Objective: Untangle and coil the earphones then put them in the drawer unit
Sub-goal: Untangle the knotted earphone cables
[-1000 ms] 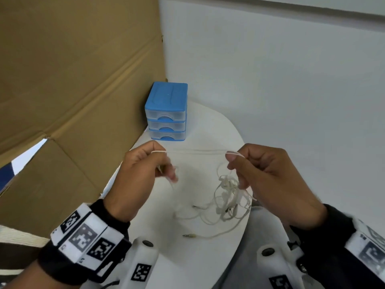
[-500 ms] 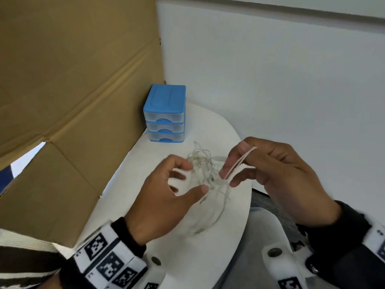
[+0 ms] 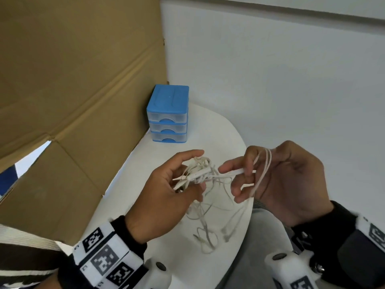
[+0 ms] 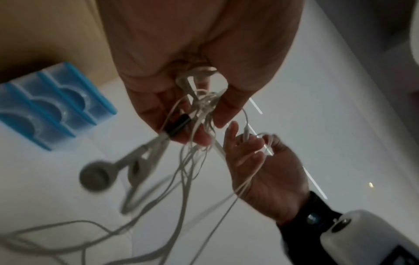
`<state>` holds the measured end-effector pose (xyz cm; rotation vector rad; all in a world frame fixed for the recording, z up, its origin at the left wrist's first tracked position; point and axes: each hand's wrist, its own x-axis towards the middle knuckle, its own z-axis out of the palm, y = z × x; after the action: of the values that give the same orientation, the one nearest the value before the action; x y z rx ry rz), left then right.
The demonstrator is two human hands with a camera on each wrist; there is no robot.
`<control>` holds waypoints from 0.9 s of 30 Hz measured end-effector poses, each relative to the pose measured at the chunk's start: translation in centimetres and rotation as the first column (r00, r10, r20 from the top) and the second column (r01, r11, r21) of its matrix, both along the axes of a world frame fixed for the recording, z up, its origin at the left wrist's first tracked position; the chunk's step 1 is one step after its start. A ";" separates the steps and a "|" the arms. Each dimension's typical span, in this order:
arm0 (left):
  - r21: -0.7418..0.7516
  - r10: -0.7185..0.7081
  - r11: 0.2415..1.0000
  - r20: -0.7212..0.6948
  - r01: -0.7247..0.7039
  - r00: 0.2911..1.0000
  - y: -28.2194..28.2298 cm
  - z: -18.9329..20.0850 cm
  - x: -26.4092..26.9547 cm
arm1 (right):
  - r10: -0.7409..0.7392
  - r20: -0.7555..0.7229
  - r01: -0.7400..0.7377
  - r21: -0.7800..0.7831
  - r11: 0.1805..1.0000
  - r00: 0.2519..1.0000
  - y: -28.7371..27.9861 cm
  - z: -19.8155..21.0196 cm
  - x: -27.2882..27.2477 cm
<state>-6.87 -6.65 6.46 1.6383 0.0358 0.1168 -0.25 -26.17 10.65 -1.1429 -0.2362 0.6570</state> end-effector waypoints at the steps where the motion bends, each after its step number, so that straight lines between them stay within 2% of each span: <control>1: -0.023 -0.017 1.000 -0.031 0.016 0.999 0.1 0.0 0.1 | -0.003 -0.046 0.002 -0.010 1.000 0.999 0.0 0.1 0.1; 3: -0.049 -0.052 0.998 -0.088 0.048 0.995 0.3 0.0 0.1 | -0.015 -0.095 0.007 -0.075 0.997 0.995 0.0 0.3 0.2; 5: -0.035 -0.087 0.996 -0.091 0.084 0.992 0.3 0.2 0.0 | -0.009 -0.040 -0.002 -0.244 0.970 0.999 0.2 0.5 -0.1; 7: -0.011 -0.121 0.993 -0.085 0.121 0.989 0.4 0.3 0.0 | 0.080 0.150 -0.001 -0.464 0.886 0.986 0.3 0.5 -0.5; 8: -0.010 -0.140 0.990 -0.098 0.140 0.985 0.5 0.2 0.0 | 0.147 0.260 0.015 -0.534 0.845 0.954 0.4 0.5 -0.8; 10: -0.009 -0.163 0.987 -0.146 0.163 0.976 0.8 0.3 0.1 | 0.221 0.409 0.063 -0.577 0.815 0.885 0.5 0.6 -1.2; 13: 0.028 -0.180 0.982 -0.171 0.188 0.969 1.2 0.5 0.3 | 0.201 0.542 0.189 -0.578 0.794 0.816 0.2 0.7 -1.0; 16: 0.073 -0.175 0.979 -0.157 0.188 0.972 1.4 0.4 0.5 | 0.122 0.602 0.266 -0.513 0.816 0.789 -0.2 1.5 -1.1; 19: 0.163 -0.118 0.977 -0.134 0.139 0.984 1.7 0.1 0.6 | 0.053 0.616 0.261 -0.409 0.875 0.786 -0.5 2.5 -1.2; 23: 0.265 0.006 0.964 -0.159 0.037 0.987 2.6 -1.1 1.1 | -0.143 0.576 0.227 -0.076 0.971 0.804 -0.9 3.9 -1.1; 27: 0.366 0.129 0.929 -0.200 -0.048 0.971 4.0 -2.8 1.8 | -0.305 0.592 0.173 0.270 0.947 0.746 -3.8 5.2 2.0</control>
<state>-5.09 -2.68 3.69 2.0113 0.2741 0.0090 1.74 -30.00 15.87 -1.1429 -0.7001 -0.0111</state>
